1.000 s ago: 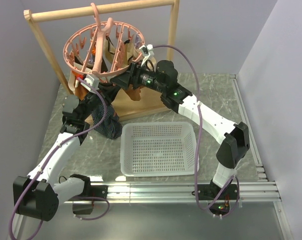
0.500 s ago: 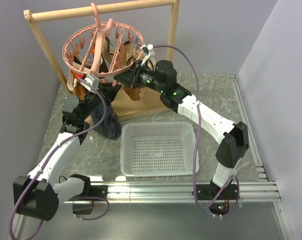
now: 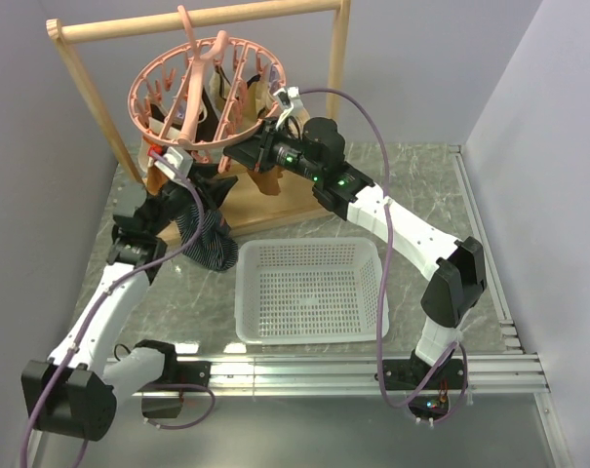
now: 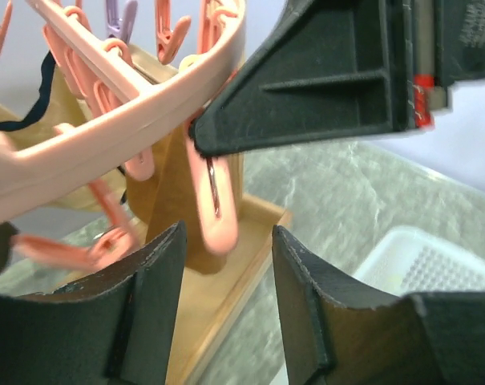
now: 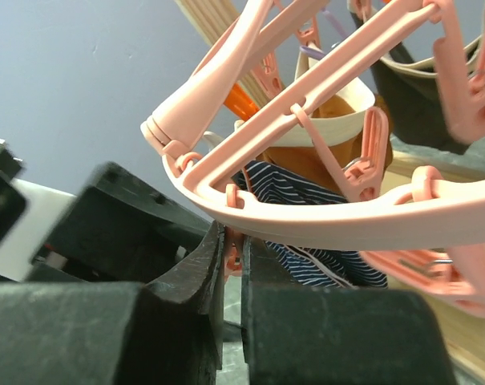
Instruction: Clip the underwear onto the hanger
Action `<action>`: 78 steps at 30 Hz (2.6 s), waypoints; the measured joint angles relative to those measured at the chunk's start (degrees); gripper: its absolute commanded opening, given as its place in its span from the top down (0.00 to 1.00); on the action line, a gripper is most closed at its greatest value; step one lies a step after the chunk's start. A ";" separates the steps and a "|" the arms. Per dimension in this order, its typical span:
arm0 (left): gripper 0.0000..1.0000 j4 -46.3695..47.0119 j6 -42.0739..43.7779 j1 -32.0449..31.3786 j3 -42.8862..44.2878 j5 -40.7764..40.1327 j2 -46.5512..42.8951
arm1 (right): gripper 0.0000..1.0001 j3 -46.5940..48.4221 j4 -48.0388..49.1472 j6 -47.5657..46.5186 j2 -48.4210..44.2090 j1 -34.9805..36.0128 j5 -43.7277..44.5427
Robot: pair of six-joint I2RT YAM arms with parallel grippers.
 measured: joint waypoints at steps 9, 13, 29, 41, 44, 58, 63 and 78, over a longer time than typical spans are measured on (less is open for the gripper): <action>0.43 -30.47 32.00 6.86 7.96 18.82 -7.43 | 1.00 1.09 -1.99 -1.46 0.00 0.00 0.92; 0.43 -55.06 59.78 6.54 12.13 22.34 -7.54 | 1.00 2.34 -3.91 -1.46 0.13 0.00 1.73; 0.35 -72.61 76.41 -19.67 14.38 -8.94 8.57 | 1.00 4.52 -6.54 -1.33 1.81 0.22 3.41; 0.33 -71.28 70.31 -26.51 26.32 -35.28 27.06 | 1.00 5.31 -7.98 -2.40 1.81 0.87 4.83; 0.33 -71.97 68.98 -26.38 32.44 -37.20 29.83 | 1.00 5.49 -7.65 -2.64 1.81 0.70 5.88; 0.31 -80.78 67.82 -25.73 39.56 -44.37 40.26 | 1.00 5.90 -9.40 -4.63 1.81 0.46 7.39; 0.30 -80.65 67.34 -25.79 39.56 -48.24 41.77 | 1.00 5.97 -9.27 -4.61 1.81 1.44 6.56; 0.30 -90.16 66.34 -23.96 51.36 -54.01 50.51 | 1.00 6.38 -8.87 -4.02 1.81 1.07 6.62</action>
